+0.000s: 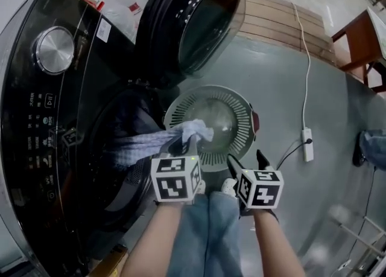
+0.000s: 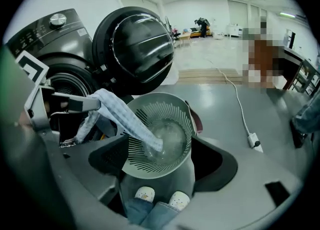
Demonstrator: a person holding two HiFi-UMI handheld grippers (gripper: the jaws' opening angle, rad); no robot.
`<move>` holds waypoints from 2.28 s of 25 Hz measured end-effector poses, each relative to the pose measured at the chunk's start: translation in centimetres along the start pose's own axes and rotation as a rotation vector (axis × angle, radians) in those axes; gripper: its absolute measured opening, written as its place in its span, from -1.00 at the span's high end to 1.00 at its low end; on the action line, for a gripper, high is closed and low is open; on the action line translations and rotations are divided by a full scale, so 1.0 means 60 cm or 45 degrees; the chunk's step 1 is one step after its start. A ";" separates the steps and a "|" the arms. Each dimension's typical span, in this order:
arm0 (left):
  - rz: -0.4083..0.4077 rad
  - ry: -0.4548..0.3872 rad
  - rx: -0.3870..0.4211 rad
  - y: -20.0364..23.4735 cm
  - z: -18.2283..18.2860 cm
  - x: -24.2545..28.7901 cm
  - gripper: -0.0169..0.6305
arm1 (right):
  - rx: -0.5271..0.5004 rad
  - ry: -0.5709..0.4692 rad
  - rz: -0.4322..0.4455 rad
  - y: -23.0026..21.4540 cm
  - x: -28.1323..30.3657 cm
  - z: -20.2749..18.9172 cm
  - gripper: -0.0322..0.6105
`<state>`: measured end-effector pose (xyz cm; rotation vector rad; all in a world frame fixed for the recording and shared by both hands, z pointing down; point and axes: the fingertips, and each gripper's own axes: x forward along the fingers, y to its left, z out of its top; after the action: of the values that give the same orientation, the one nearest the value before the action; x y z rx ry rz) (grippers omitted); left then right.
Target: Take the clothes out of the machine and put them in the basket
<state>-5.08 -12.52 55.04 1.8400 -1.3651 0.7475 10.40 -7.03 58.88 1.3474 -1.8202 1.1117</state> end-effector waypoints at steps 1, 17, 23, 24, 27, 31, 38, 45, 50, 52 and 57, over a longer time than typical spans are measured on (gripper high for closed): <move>-0.032 -0.009 0.019 -0.017 0.009 0.004 0.83 | 0.005 0.001 -0.004 -0.005 0.000 -0.001 -0.31; -0.224 -0.018 0.194 -0.135 0.070 0.039 0.80 | 0.047 0.001 -0.014 -0.031 0.001 0.001 -0.28; -0.009 0.059 0.271 -0.044 0.038 0.045 -0.01 | 0.043 0.005 -0.017 -0.030 0.005 0.002 -0.27; 0.043 0.072 0.282 -0.021 0.030 0.042 -0.09 | 0.040 0.010 -0.018 -0.029 0.006 0.000 -0.27; 0.209 0.116 0.298 0.057 -0.005 0.029 -0.40 | 0.030 0.022 -0.015 -0.022 0.009 -0.006 -0.27; 0.355 0.191 0.231 0.149 -0.056 0.004 -0.53 | 0.012 0.038 -0.007 -0.009 0.018 -0.011 -0.26; 0.593 0.275 0.181 0.262 -0.115 -0.046 -0.65 | -0.026 0.066 0.017 0.027 0.037 -0.019 -0.26; 0.686 0.386 0.120 0.352 -0.178 -0.056 -0.74 | -0.071 0.089 0.043 0.066 0.053 -0.030 -0.25; 0.633 0.444 0.131 0.381 -0.209 -0.011 -0.73 | -0.104 0.096 0.042 0.071 0.064 -0.039 -0.24; 0.612 0.459 0.122 0.381 -0.213 0.006 -0.73 | -0.103 0.091 0.034 0.068 0.062 -0.042 -0.23; 0.578 0.428 0.119 0.340 -0.202 -0.003 0.09 | -0.086 0.087 0.005 0.057 0.044 -0.054 -0.17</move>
<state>-25.18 -6.31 66.05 1.3947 -1.5520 1.3074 6.33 -4.85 61.69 1.2526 -1.7955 1.0755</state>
